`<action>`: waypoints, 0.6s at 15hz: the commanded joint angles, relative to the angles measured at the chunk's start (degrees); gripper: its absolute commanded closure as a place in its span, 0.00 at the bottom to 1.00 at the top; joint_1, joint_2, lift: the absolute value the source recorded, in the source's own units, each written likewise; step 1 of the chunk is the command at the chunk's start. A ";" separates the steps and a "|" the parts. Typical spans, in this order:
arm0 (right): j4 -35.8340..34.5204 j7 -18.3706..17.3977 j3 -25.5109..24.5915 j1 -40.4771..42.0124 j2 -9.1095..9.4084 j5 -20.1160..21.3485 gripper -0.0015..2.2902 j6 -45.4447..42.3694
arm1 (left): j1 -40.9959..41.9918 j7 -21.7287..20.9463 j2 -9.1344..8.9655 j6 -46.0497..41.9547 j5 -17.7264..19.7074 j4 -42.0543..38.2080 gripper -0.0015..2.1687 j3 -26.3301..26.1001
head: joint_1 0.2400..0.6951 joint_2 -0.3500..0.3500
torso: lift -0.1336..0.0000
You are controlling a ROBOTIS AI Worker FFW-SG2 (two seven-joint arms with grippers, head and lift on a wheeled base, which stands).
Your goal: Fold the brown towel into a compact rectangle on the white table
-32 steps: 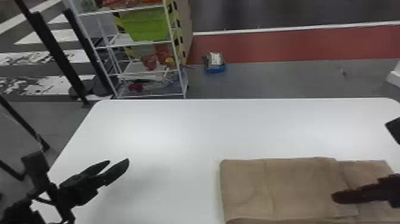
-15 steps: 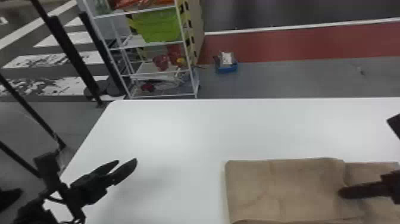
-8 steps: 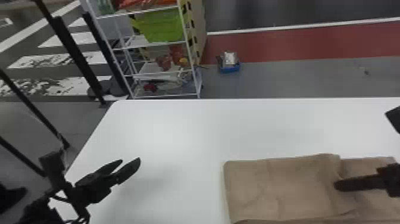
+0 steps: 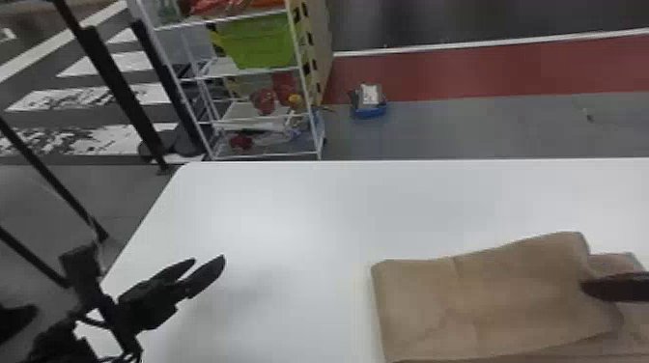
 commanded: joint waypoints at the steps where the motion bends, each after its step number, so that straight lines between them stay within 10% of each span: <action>1: 2.40 0.23 -3.68 4.18 -0.79 1.10 0.44 0.82 | -0.46 0.16 -0.15 -0.26 -0.18 0.58 0.01 -0.51 | 1.00 0.78 | 0.07; 9: 4.95 0.23 -7.99 -0.04 1.67 -1.10 0.44 0.82 | -0.81 0.69 -0.15 -0.26 -1.50 0.84 0.01 -2.71 | 1.00 0.64 | 0.07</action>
